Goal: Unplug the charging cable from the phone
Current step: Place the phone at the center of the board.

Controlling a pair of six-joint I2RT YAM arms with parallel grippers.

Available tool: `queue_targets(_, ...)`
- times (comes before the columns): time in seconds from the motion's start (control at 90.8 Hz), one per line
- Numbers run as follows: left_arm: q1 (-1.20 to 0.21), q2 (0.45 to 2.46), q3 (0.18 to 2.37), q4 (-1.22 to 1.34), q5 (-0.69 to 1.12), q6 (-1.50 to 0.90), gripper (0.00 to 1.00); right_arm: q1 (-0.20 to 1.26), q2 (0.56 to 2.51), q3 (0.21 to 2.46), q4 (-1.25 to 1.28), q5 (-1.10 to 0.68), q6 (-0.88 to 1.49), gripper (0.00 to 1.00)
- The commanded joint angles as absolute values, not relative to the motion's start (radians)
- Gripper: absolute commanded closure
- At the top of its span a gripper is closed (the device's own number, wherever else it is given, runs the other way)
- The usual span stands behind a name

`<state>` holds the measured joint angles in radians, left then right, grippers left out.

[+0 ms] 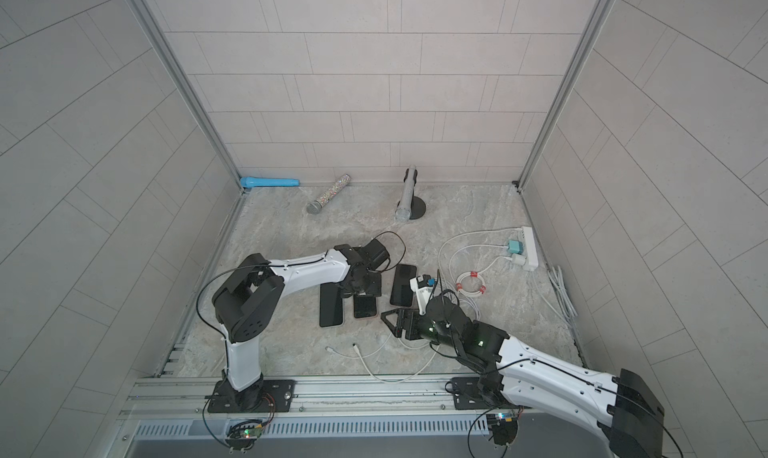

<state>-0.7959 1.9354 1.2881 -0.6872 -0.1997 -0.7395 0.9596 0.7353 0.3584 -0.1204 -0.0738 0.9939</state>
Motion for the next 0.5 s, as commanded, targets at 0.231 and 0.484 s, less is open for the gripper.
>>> queue_targets(0.231,-0.791,1.926,1.283,-0.713,-0.195,-0.729,0.02,0.854,0.63,0.335,-0.241,-0.13,0.955,0.15)
queue_targets(0.484,-0.804,1.868,1.304,-0.713,-0.163,-0.698,0.0,0.784,0.587,0.326,-0.282,-0.161,0.942,0.14)
